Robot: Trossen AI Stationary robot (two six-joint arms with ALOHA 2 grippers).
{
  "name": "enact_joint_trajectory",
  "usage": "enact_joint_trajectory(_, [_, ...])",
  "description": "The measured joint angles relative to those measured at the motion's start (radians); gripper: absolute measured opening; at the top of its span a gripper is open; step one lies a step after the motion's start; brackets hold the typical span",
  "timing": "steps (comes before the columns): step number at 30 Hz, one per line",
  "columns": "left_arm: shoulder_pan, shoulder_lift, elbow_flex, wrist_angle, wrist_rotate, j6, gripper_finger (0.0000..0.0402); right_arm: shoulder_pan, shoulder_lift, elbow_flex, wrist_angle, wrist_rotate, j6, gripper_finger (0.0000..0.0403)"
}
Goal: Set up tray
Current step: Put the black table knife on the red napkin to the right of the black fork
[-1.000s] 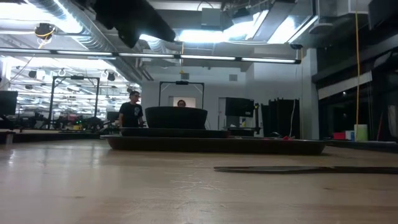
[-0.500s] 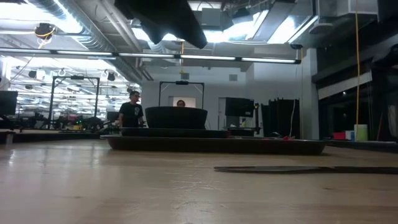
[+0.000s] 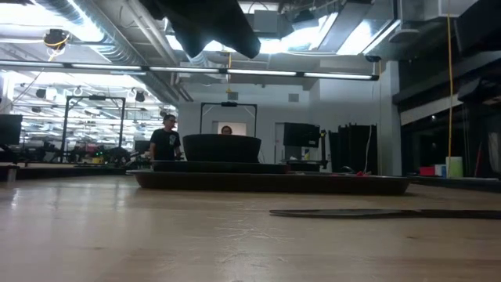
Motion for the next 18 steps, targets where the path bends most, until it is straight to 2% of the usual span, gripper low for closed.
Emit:
enact_joint_trajectory(15, [0.0, 0.0, 0.0, 0.0, 0.001, 0.02, 0.0004, 0.0, 0.004, 0.0, -0.01, 0.01, 0.07, 0.0])
enact_joint_trajectory(18, [0.0, 0.0, 0.0, 0.0, 0.001, 0.02, 0.0004, 0.006, 0.004, -0.011, -0.012, 0.04, 0.072, 0.0])
